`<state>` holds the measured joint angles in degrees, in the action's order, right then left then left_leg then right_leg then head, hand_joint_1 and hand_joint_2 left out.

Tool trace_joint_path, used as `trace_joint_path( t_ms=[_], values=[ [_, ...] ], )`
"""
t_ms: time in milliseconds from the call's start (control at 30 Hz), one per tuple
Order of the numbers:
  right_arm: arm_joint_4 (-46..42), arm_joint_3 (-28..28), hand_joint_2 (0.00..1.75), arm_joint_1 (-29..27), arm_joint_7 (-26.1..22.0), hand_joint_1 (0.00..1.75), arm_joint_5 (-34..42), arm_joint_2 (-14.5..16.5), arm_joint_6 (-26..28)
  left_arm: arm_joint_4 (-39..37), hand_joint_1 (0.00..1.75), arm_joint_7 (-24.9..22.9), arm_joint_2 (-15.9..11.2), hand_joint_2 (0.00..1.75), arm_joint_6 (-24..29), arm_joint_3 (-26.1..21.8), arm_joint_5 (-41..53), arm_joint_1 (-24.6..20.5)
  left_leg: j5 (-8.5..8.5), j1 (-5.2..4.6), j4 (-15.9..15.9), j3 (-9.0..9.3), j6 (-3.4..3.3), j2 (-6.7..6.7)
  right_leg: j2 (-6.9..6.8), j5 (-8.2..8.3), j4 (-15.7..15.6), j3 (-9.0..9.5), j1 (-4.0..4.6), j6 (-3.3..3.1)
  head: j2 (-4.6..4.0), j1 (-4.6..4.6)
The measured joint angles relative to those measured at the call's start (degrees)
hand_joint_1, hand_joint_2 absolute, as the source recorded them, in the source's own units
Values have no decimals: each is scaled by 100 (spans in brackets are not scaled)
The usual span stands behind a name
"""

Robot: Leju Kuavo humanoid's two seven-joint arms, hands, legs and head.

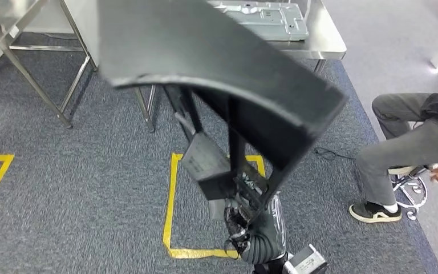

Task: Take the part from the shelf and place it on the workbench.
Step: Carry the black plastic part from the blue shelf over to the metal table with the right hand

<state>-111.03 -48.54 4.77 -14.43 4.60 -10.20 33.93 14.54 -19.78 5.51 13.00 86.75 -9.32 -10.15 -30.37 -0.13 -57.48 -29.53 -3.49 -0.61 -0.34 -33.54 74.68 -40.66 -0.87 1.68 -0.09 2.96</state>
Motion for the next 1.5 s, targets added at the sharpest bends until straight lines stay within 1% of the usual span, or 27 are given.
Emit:
trace_joint_path(
  t_ms=[67,167,200,233,333,367,433,500,567,600,633,700,733,767,833,900,933,1000,1067,1100,1133,1200,1233,1267,1367,1433,1500],
  values=[
    [-1,0,175,-4,2,175,-20,-13,-3,-1,0,-1,-10,175,26,0,-1,20,-132,-17,0,176,4,-25,7,105,-86,-193,0,-20,0,-13],
    [-8,0,175,-6,2,175,-25,-27,-5,-1,0,-2,-16,175,36,0,-4,48,-378,-30,5,477,33,-53,18,870,-1039,-45,30,-96,0,-22],
    [-13,-1,175,-6,2,175,-25,-31,-9,-1,0,-2,-18,175,37,0,-9,51,-459,-27,12,537,60,-56,22,1033,-1238,13,62,-119,0,-11],
    [-21,-1,175,-8,2,175,-26,-34,-17,-1,0,-3,-20,175,38,0,-13,52,-513,-12,24,601,94,-56,27,1107,-1336,55,99,-142,0,0],
    [-51,-2,175,27,3,175,-25,-35,-66,-1,0,-5,-24,175,39,0,-19,35,-425,35,-222,631,208,-42,50,936,-1427,284,144,-243,1,8],
    [-59,-2,175,52,-3,175,-23,-34,-83,-1,0,-5,-24,175,40,-1,-20,33,-323,42,-512,490,237,-35,50,870,-1463,395,131,-282,1,15],
    [-69,-2,175,85,-39,175,9,-33,-117,-1,0,2,-25,175,47,-5,-57,28,-279,55,-1226,-10,286,-24,42,725,-1498,608,102,-330,0,32],
    [-72,-2,175,89,-114,175,86,-31,-160,-1,0,13,-37,175,55,-28,-151,19,-655,59,-1647,-539,332,-6,39,543,-1505,819,82,-333,0,38],
    [-63,-2,175,77,-250,175,214,-17,-215,-1,0,22,-68,175,29,-66,-259,6,-1050,61,-1561,-868,357,16,49,336,-1506,1086,64,-320,0,39],
    [-52,-2,175,65,-336,175,290,-2,-241,-1,0,26,-91,175,-5,-86,-300,4,-1015,61,-1359,-959,350,25,54,224,-1508,1237,55,-309,0,39],
    [-35,-2,175,50,-424,175,368,16,-258,-1,0,30,-116,175,-49,-101,-339,9,-675,58,-1092,-1010,331,35,56,108,-1516,1370,48,-293,0,39],
    [26,-2,175,25,-580,175,506,52,-279,-3,0,35,-172,175,-139,-128,-415,26,184,12,-676,-1046,279,60,70,-98,-1515,1592,46,-230,1,32],
    [58,-2,175,18,-634,175,562,67,-286,-4,0,36,-189,175,-170,-151,-460,33,483,-11,-582,-1032,248,70,74,-165,-1540,1660,48,-186,1,28],
    [93,-2,175,14,-670,175,609,80,-293,-6,0,34,-202,175,-189,-182,-501,35,534,-31,-543,-1002,217,68,77,-156,-1506,1700,52,-144,1,26],
    [141,-2,175,26,-708,175,679,102,-301,-6,0,29,-207,175,-188,-255,-574,34,475,-17,-423,-840,152,48,66,53,-1203,1577,49,-84,2,18],
    [187,-2,175,59,-741,175,744,114,-304,-6,0,25,-208,175,-138,-328,-652,45,411,1,-253,-600,93,33,59,255,-595,1205,38,-55,4,-6],
    [210,-2,175,72,-749,175,773,116,-305,-6,0,24,-208,175,-100,-365,-701,56,368,6,-177,-475,70,29,56,212,-335,981,30,-45,5,-15],
    [261,-2,175,85,-755,175,811,117,-308,-9,0,14,-216,175,-30,-444,-803,84,258,7,-53,-223,46,9,56,-179,-73,564,21,-15,6,-33],
    [308,-2,175,85,-755,175,819,117,-309,-16,0,2,-239,175,4,-510,-867,132,109,7,23,49,62,-20,55,-530,-199,290,-6,18,6,-43],
    [329,-2,175,85,-755,175,819,117,-309,-21,0,-2,-251,175,8,-530,-879,156,20,8,42,184,76,-32,55,-476,-407,222,-26,30,6,-46],
    [351,-2,175,84,-756,175,819,117,-309,-24,0,-2,-259,175,10,-542,-884,181,-75,8,52,301,94,-41,54,-182,-700,190,-49,37,5,-50],
    [395,-2,175,78,-760,175,819,117,-308,-26,0,1,-267,175,14,-561,-886,198,-272,4,40,493,142,-62,34,636,-1212,182,-56,21,5,-56],
    [411,-2,175,74,-761,175,819,121,-309,-26,0,2,-272,175,16,-578,-887,197,-363,10,58,559,176,-71,32,909,-1347,210,-33,-7,4,-55],
    [422,-2,175,76,-764,175,819,128,-309,-27,0,3,-276,175,19,-597,-888,192,-401,19,36,622,218,-75,35,1004,-1397,244,-5,-46,5,-57],
    [426,-2,175,110,-767,175,814,175,-303,-27,0,21,-278,175,31,-638,-888,169,-369,74,-202,632,311,-55,79,942,-1452,408,38,-193,5,-59],
    [428,-2,175,114,-761,175,801,193,-283,-27,0,51,-277,175,31,-656,-870,149,-503,83,-738,326,343,-38,76,900,-1461,487,43,-275,5,-54],
    [437,-2,175,106,-743,175,789,193,-241,-27,0,89,-278,175,28,-674,-824,140,-823,77,-1392,-167,358,-28,69,841,-1462,533,54,-316,4,-51]
  ],
)
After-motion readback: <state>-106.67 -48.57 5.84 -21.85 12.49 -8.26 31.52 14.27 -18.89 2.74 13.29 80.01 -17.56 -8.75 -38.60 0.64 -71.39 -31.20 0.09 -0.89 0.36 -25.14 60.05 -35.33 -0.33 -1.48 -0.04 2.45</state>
